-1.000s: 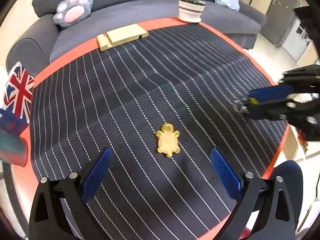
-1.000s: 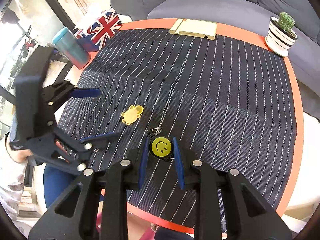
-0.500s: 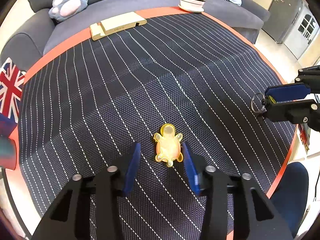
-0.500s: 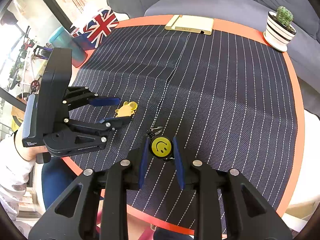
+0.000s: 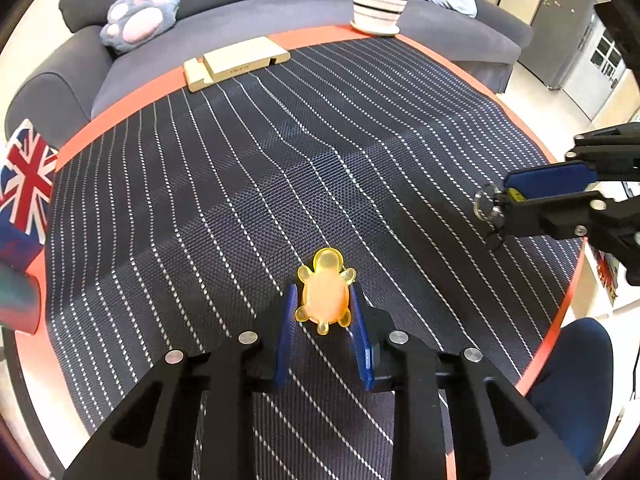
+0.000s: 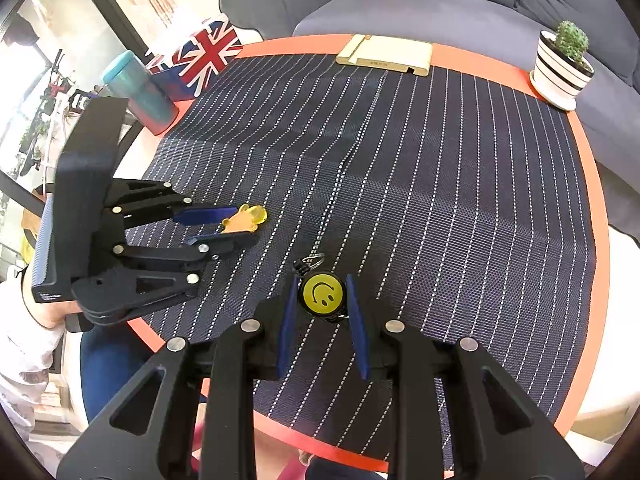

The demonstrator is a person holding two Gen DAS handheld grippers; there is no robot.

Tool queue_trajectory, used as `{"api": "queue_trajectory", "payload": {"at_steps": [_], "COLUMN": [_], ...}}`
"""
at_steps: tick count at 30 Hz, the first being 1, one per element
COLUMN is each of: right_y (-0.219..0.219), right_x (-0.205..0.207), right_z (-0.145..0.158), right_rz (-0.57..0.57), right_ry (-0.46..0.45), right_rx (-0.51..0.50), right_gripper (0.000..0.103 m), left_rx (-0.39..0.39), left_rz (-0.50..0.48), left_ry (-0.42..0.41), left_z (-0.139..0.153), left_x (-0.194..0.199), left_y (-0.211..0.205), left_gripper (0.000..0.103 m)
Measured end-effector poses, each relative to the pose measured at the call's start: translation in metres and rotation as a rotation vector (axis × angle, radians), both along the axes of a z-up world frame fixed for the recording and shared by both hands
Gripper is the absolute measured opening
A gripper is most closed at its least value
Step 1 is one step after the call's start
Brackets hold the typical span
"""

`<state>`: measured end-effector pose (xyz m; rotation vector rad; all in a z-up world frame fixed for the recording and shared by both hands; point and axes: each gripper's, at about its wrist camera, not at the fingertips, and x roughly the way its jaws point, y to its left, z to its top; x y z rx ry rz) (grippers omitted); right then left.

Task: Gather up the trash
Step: 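Carry the smiley keychain and orange turtle over the pink bin with both tools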

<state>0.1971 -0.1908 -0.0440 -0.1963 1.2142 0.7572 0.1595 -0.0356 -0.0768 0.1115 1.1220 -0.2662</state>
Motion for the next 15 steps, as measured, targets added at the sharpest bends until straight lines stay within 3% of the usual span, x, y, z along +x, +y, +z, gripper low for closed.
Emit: {"api": "queue_trajectory", "payload": {"at_steps": [15], "right_y": [-0.003], "right_x": [-0.061], "right_z": [0.037], "right_rz": [0.045], "right_ry": [-0.122], "right_rx": [0.032], "right_gripper": [0.025], "left_rx": [-0.019], "left_rz": [-0.003], "left_ry": [-0.107], "left_z": [0.05], "left_x": [-0.069], "left_y": [0.007], "left_gripper": [0.026]}}
